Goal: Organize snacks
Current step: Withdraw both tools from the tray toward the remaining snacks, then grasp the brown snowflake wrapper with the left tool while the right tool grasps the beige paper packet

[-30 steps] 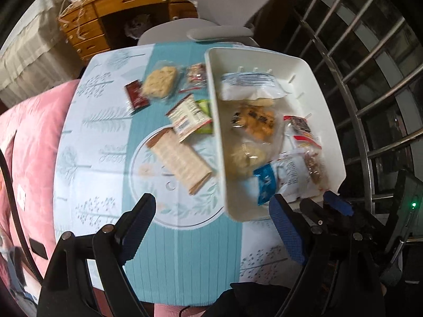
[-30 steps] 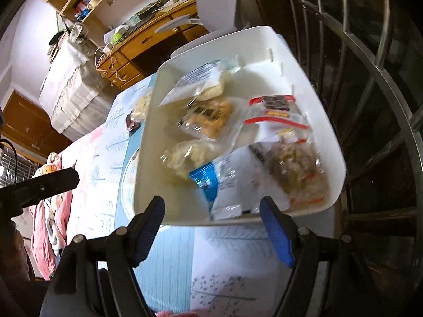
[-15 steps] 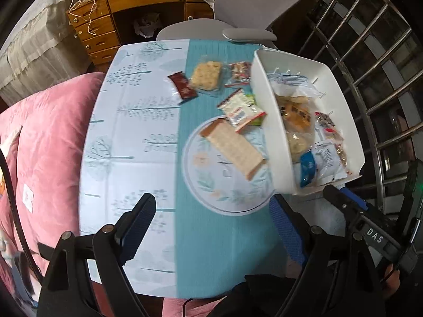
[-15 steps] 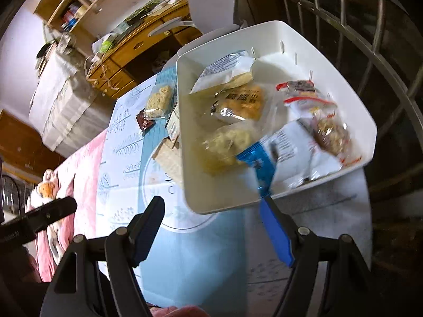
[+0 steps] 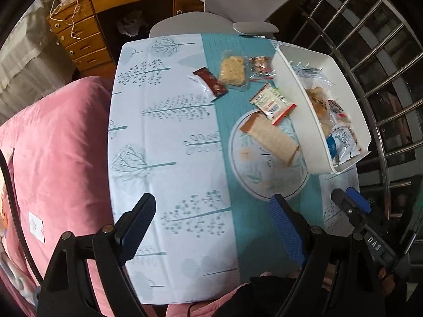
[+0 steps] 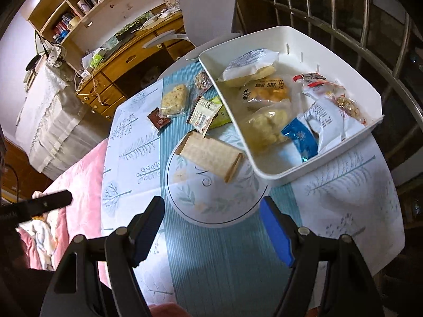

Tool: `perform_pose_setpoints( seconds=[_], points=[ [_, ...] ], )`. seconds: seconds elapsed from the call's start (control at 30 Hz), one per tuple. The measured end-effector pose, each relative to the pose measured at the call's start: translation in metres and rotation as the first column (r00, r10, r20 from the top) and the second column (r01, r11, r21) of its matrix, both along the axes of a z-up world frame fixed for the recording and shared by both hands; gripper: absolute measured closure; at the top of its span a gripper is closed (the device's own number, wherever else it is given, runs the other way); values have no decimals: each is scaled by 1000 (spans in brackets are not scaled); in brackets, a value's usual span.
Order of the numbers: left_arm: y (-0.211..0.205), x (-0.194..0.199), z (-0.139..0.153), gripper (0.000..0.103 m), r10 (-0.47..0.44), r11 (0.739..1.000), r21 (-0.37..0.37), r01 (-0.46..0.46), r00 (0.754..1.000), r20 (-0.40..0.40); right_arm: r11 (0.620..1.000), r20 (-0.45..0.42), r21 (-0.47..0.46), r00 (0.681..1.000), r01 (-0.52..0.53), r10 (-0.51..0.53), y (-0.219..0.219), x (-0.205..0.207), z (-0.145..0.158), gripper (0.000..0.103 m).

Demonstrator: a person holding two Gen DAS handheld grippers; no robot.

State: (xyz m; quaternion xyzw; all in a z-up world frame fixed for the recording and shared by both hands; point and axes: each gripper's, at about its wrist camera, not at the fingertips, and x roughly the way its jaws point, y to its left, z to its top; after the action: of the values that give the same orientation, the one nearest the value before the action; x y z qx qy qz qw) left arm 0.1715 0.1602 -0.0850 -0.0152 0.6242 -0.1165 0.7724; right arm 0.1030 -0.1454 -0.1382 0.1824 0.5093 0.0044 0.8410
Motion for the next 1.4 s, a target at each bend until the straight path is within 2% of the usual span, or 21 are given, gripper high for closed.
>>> perform_pose_setpoints(
  seconds=[0.13,0.37,0.6,0.7,0.97,1.27,1.4],
  points=[
    [19,15,-5,16,13,1000,1,-13,1000,-28,1000,-7,-20,1000,1,-1,17,-5,-2,28],
    [34,46,-11,16,59,998,-30,-60,997,-50,997,21,-57,998,-55,56,38,0,0,28],
    [33,84,-26,16,118,992,-49,-119,993,-31,972,24,-206,992,-116,124,58,19,-10,28],
    [28,97,-37,16,138,988,-68,-140,990,-31,955,17,-266,990,-128,137,63,32,-18,28],
    [3,138,-80,16,161,980,-111,-165,986,-42,929,22,-320,978,-188,206,77,71,-45,28],
    [-20,191,-136,16,184,980,-60,-188,981,-68,870,-13,-416,959,-264,284,106,106,-78,28],
    [-29,205,-150,18,174,984,-36,-176,983,-60,871,-28,-411,959,-268,282,107,116,-91,28]
  ],
)
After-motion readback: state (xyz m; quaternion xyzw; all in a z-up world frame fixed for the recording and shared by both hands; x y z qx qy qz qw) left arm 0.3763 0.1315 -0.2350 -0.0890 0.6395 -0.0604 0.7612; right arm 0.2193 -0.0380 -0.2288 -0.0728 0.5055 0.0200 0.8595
